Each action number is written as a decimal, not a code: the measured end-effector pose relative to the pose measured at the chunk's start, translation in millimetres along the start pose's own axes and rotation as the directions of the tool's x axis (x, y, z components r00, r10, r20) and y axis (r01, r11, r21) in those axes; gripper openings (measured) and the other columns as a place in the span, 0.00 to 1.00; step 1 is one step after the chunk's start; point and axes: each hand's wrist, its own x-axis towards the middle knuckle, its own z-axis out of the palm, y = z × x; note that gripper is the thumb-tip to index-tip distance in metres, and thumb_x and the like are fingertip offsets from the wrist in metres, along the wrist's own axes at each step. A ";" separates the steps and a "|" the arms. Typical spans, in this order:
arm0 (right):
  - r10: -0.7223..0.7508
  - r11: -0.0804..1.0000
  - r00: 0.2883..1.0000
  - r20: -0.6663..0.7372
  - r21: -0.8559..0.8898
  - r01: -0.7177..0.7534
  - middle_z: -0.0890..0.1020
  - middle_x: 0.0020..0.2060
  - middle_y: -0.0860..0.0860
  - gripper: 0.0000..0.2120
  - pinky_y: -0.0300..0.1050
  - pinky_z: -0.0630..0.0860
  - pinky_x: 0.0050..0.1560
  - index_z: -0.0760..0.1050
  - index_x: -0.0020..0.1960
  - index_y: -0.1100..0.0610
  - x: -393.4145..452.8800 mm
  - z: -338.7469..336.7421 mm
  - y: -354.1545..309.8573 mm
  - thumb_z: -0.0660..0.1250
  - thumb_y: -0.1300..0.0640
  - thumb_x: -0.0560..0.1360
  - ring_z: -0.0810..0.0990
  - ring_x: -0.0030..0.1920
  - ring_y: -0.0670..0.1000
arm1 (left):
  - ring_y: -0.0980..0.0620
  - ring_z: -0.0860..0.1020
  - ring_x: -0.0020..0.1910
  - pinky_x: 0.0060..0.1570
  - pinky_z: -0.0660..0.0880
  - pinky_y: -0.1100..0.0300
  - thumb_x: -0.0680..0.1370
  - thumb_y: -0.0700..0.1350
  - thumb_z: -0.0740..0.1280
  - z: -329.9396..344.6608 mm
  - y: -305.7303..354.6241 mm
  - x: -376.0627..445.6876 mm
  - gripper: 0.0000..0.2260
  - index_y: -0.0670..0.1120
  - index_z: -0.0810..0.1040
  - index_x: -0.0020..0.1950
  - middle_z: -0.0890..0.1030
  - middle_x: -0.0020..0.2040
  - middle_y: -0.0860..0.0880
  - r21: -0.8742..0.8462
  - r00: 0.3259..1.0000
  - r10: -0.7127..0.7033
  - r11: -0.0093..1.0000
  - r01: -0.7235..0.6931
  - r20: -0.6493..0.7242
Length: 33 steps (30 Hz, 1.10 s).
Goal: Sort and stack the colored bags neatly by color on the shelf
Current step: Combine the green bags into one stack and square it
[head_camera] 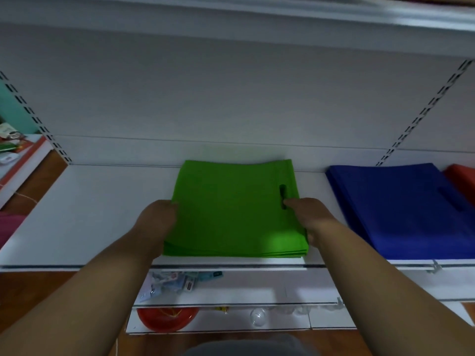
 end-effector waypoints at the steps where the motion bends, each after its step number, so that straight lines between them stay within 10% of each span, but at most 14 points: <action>1: -0.003 1.000 1.000 0.011 0.013 0.003 0.85 0.44 0.60 0.13 0.60 0.82 0.49 0.78 0.52 0.64 -1.9 -0.2 -1.8 0.70 0.54 0.75 0.85 0.43 0.59 | 0.42 0.77 0.54 0.60 0.75 0.41 0.83 0.42 0.59 -2.1 0.6 -0.2 0.08 0.46 0.77 0.49 0.77 0.56 0.41 -0.041 0.999 -0.014 0.999 0.016 0.032; 13: -0.078 0.996 0.986 0.147 0.044 0.072 0.83 0.51 0.58 0.16 0.50 0.82 0.42 0.71 0.65 0.59 2.3 -10.4 -7.6 0.66 0.55 0.79 0.85 0.45 0.56 | 0.40 0.81 0.49 0.47 0.78 0.50 0.81 0.33 0.57 -5.5 -9.5 3.2 0.13 0.49 0.77 0.54 0.82 0.49 0.43 -0.151 0.979 -0.069 0.984 0.099 0.191; 20: 0.059 0.952 0.990 0.130 0.291 -0.095 0.81 0.39 0.58 0.13 0.46 0.74 0.35 0.75 0.51 0.58 -18.8 -29.2 18.9 0.67 0.48 0.77 0.78 0.31 0.55 | 0.40 0.81 0.47 0.45 0.77 0.51 0.81 0.34 0.58 1.1 -16.3 9.3 0.10 0.44 0.78 0.52 0.82 0.48 0.39 -0.279 0.983 -0.142 0.945 0.170 0.119; 28: -0.001 0.936 0.999 0.054 0.350 -0.018 0.86 0.46 0.56 0.10 0.56 0.80 0.52 0.79 0.57 0.59 -29.7 -11.3 47.8 0.65 0.55 0.80 0.85 0.48 0.59 | 0.40 0.83 0.49 0.44 0.81 0.44 0.82 0.40 0.61 -3.8 -18.2 -12.8 0.08 0.50 0.78 0.56 0.84 0.49 0.45 -0.334 0.965 -0.068 0.930 0.153 0.253; 33: -0.023 0.923 0.991 0.131 0.383 -0.029 0.85 0.48 0.60 0.12 0.49 0.83 0.42 0.80 0.54 0.63 -21.6 -14.7 24.0 0.61 0.57 0.81 0.86 0.45 0.57 | 0.40 0.81 0.51 0.52 0.79 0.47 0.81 0.36 0.62 -4.3 -8.2 2.0 0.10 0.44 0.76 0.61 0.82 0.52 0.41 -0.278 0.973 -0.084 0.950 0.144 0.215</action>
